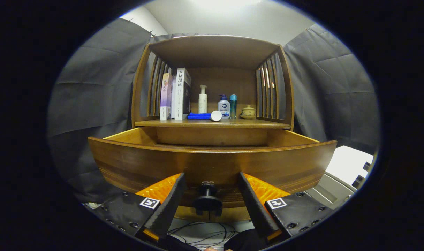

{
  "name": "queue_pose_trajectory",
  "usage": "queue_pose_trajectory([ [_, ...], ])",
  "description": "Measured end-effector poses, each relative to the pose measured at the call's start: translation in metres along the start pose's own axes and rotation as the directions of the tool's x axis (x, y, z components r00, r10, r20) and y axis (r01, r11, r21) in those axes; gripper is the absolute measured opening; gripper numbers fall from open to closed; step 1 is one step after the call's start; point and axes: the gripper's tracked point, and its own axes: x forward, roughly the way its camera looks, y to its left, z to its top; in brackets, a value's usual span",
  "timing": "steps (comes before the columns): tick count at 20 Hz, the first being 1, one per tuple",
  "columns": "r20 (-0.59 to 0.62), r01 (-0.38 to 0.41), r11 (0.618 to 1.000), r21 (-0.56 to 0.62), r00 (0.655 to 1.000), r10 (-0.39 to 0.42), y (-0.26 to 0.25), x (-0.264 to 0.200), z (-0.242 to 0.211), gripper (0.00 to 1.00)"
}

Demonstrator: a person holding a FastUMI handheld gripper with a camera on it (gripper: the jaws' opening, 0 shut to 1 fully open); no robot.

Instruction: Pull open the drawer, take out the items inside it, and place them on the countertop above the cabinet.

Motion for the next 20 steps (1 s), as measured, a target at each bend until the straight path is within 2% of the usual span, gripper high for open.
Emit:
queue_pose_trajectory([
  [11,0.025,-0.009,1.0,0.014,1.0,0.009,0.001,0.05,0.019,0.98],
  [20,-0.019,0.002,0.997,0.071,1.0,-0.001,0.005,0.097,0.024,0.98],
])
